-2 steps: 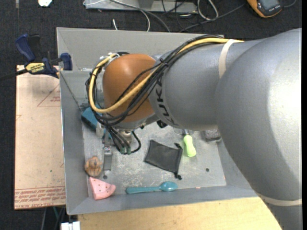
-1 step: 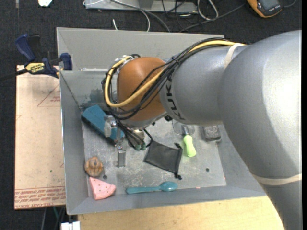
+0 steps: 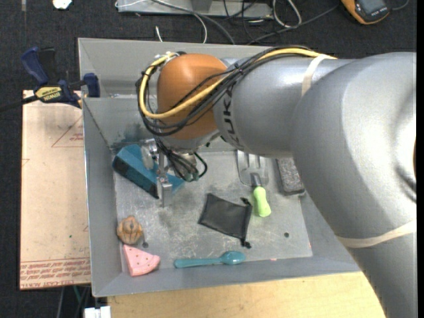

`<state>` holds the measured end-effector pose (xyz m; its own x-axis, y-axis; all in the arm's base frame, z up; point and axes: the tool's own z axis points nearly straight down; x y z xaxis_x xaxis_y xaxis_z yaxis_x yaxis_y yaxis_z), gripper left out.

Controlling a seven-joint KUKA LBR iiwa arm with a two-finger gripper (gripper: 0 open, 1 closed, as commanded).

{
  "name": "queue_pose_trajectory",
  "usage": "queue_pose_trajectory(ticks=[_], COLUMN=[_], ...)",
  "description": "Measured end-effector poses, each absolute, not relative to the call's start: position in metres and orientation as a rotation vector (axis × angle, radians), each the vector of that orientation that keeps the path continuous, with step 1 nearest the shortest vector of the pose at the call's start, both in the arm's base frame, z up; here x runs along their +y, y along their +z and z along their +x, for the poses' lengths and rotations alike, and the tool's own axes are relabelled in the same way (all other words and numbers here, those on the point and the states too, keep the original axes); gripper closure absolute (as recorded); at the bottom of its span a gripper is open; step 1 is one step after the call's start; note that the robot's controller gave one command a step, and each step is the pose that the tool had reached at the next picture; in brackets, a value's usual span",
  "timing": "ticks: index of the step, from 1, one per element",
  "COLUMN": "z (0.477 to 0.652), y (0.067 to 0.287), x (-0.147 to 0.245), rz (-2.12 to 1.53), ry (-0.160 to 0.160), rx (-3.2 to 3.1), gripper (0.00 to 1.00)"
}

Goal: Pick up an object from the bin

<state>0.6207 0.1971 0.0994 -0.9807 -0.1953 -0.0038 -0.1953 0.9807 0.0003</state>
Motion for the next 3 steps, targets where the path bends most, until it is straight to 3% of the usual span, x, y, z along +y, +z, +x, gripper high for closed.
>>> queue_pose_trajectory(ticks=[1, 2, 3], z=[0.642, 0.648, 0.64], y=[0.088, 0.076, 0.071], x=[0.164, 0.138, 0.158], rz=[-0.633, -0.553, -0.567], ry=[0.021, 0.011, 0.022], rx=[3.056, 3.078, 3.059], gripper=[0.0, 0.0, 1.0])
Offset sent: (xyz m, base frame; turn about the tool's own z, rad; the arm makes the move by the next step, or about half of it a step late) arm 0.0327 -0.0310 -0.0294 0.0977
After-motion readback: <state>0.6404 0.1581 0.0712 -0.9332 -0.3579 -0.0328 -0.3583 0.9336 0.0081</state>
